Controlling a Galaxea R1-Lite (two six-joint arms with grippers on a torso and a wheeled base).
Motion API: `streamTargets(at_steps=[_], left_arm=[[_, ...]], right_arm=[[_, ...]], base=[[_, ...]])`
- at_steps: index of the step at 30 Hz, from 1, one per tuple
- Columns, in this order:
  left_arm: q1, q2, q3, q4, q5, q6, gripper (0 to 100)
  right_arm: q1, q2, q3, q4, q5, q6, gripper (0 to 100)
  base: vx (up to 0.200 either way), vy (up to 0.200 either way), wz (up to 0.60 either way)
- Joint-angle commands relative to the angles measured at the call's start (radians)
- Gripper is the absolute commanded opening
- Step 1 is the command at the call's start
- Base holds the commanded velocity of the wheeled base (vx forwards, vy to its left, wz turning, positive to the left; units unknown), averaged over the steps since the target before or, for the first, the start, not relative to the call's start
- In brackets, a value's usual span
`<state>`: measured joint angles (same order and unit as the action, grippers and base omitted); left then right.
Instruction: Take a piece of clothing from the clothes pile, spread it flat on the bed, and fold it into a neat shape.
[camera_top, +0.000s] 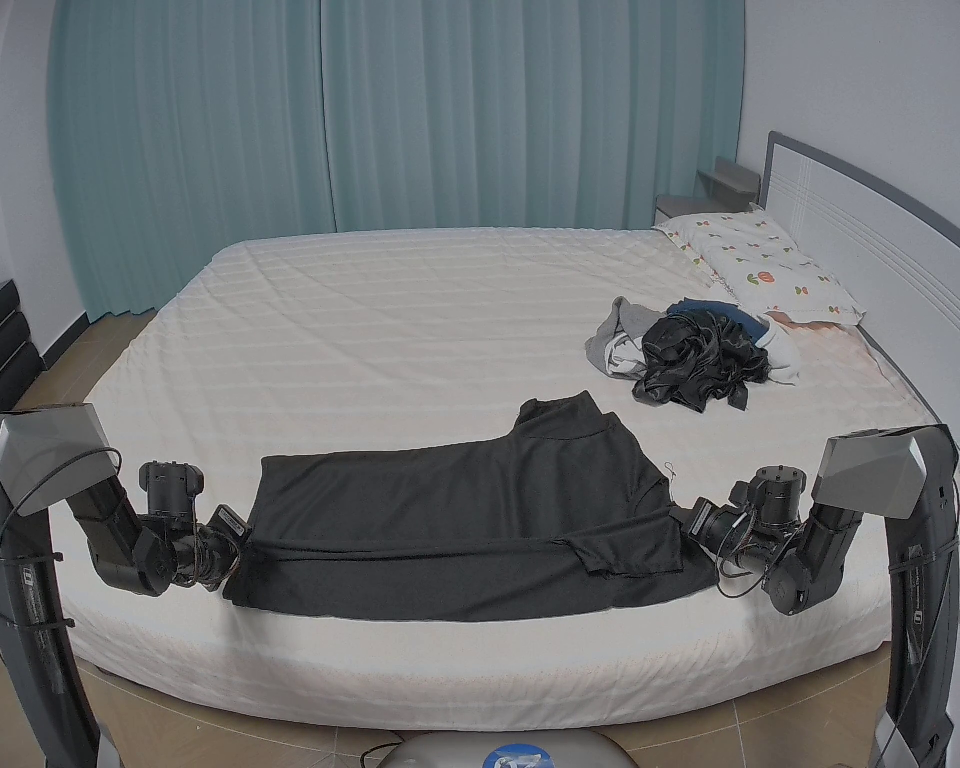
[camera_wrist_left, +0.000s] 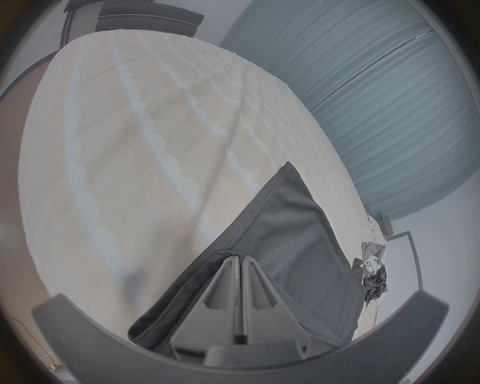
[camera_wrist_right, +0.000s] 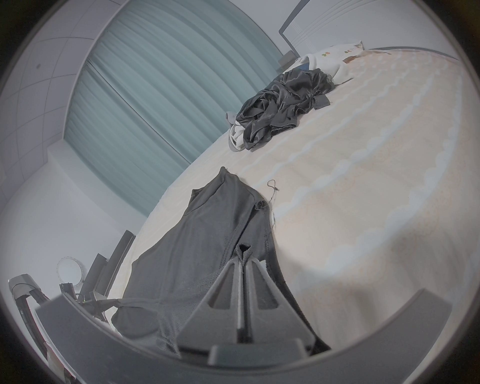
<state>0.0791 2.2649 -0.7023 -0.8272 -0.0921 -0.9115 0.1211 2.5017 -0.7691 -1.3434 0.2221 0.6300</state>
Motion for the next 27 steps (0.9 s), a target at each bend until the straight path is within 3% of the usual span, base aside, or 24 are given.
streamTargets(at_steps=[1, 2, 3, 4, 5, 15, 22, 23, 24, 27], left_arm=[[-0.001, -0.001, 0.001, -0.001, 0.000, 0.000, 0], [-0.001, -0.001, 0.004, -0.001, 0.002, 0.000, 0], [-0.001, -0.002, 0.004, -0.001, 0.002, 0.000, 100], [-0.001, -0.004, 0.004, -0.001, 0.002, 0.000, 100], [-0.002, -0.002, 0.004, -0.001, 0.002, 0.000, 100], [0.008, -0.013, 0.004, -0.001, 0.000, -0.010, 100], [0.042, -0.185, 0.060, 0.011, -0.014, -0.012, 100], [0.021, -0.235, 0.130, 0.011, -0.024, -0.012, 100], [0.021, -0.235, 0.138, 0.011, -0.024, -0.014, 100], [0.017, -0.237, 0.208, 0.003, -0.047, -0.012, 100]], right_arm=[[0.000, 0.009, -0.001, 0.000, 0.000, 0.000, 0], [0.000, 0.014, 0.001, 0.001, -0.001, 0.000, 0], [0.002, 0.017, -0.001, 0.001, -0.001, -0.001, 0], [0.002, 0.020, -0.001, 0.000, -0.003, -0.001, 0], [0.002, 0.020, -0.001, 0.000, -0.003, -0.001, 100], [-0.015, -0.064, 0.087, -0.091, -0.004, 0.017, 100], [-0.009, -0.236, 0.218, -0.089, -0.006, 0.097, 100], [0.015, -0.373, 0.304, 0.023, -0.007, 0.109, 100], [0.020, -0.377, 0.315, 0.024, -0.007, 0.116, 100], [0.072, -0.389, 0.389, 0.013, -0.029, 0.215, 100]], base=[[0.000, 0.000, 0.00], [0.000, 0.000, 0.00], [0.000, 0.000, 0.00], [0.000, 0.000, 0.00], [0.000, 0.000, 0.00], [0.000, 0.000, 0.00], [0.000, 0.000, 0.00], [-0.200, 0.000, 0.00], [-0.200, 0.000, 0.00], [-0.200, 0.000, 0.00]])
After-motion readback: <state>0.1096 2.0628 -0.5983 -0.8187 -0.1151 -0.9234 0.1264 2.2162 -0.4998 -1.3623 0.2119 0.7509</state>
